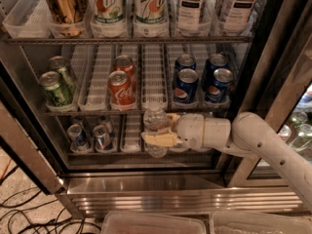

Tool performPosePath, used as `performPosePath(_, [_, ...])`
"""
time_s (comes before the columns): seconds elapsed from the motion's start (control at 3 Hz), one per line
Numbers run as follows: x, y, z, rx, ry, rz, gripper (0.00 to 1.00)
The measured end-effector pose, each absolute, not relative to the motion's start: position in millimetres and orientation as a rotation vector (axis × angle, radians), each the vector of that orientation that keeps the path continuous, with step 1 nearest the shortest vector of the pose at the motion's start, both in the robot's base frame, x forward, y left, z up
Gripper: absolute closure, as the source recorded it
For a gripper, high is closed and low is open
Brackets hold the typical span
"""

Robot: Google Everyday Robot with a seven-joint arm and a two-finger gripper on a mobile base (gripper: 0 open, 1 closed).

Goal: Pick water bottle from bottom shelf of fridge

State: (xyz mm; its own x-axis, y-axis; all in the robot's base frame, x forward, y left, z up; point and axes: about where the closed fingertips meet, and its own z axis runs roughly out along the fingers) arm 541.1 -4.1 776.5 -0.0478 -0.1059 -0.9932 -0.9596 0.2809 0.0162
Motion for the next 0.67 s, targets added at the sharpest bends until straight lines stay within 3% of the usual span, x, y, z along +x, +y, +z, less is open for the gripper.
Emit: performPosePath(0.67, [538.8, -2.3, 772.5, -1.062, 1.434, 0.969, 1.0])
